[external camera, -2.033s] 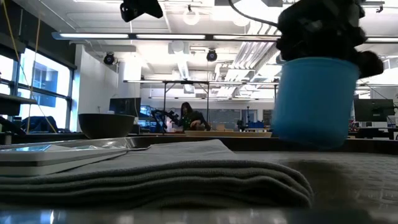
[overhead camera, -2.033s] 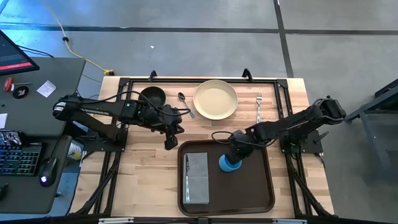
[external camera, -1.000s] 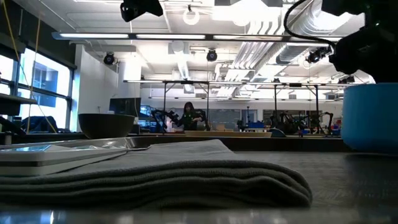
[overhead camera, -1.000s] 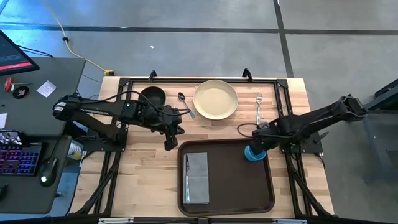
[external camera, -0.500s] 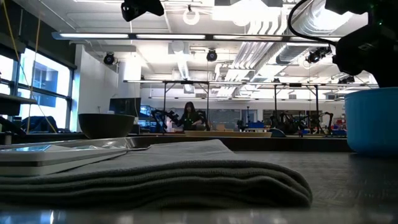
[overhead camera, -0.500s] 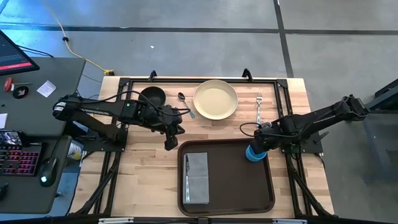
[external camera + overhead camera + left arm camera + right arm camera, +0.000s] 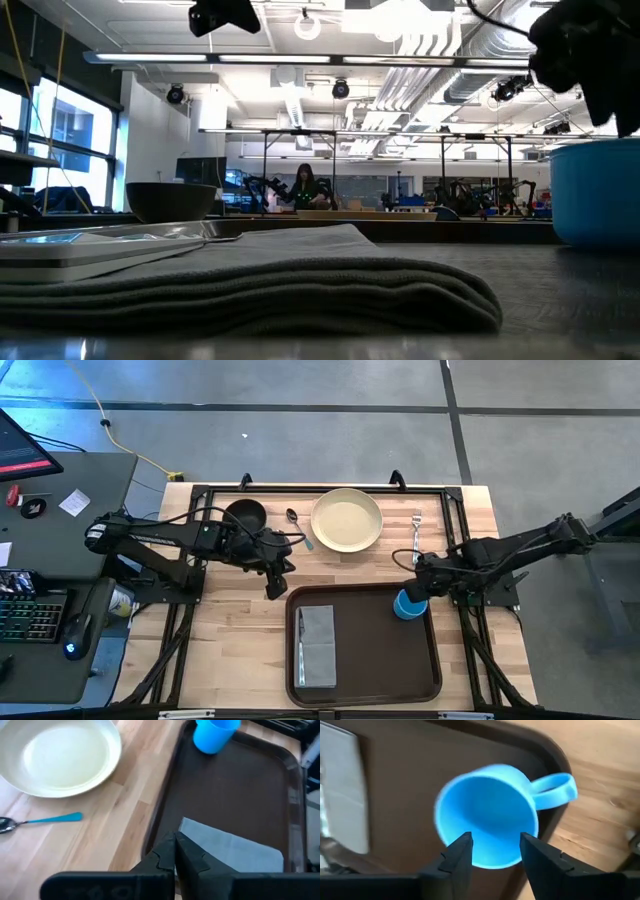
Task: Set up tray
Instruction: Adjust the white plate on the table
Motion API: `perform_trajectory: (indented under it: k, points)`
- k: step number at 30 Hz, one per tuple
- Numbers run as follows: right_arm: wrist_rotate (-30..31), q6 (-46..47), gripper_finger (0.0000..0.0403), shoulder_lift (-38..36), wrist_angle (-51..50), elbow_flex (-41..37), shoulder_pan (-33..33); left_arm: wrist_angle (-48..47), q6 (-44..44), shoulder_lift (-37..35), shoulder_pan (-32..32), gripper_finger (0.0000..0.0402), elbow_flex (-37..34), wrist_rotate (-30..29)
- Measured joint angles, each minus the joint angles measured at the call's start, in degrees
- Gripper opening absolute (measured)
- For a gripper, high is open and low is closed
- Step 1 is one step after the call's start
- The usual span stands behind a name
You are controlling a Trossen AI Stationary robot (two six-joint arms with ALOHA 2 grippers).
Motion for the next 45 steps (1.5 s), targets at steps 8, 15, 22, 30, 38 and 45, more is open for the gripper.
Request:
perform_trajectory:
  k: [8, 15, 22, 30, 38, 45]
  points:
    - [6.57, -3.40, 0.0154, 0.12, -0.03, 6.41, -0.11, -0.01, -0.16, 0.00, 0.00, 0.0059, 0.00, -0.65]
    - [10.19, -16.15, 0.0140, 6.23, 0.43, 14.62, -6.72, -3.92, -3.78, 0.00, 0.04, 0.0060, 0.00, -4.78]
    - [5.88, -33.75, 0.0138, 18.38, 8.67, 21.75, -14.87, -7.21, -6.67, 0.00, 0.79, 0.0060, 0.02, -2.08]
    - [0.71, -44.53, 0.0138, 32.72, 18.44, 26.19, -15.35, -19.55, -14.65, -0.42, 0.76, 0.0060, 0.02, -2.11]
    - [-1.87, -61.37, 0.0138, 44.40, 16.61, 33.44, -24.64, -21.53, -18.67, -1.35, 0.74, 0.0060, 0.07, 0.33]
    - [-2.19, -75.34, 0.0138, 52.91, 14.22, 38.77, -28.29, -22.73, -20.72, -2.00, 0.72, 0.0060, -0.01, 4.61]
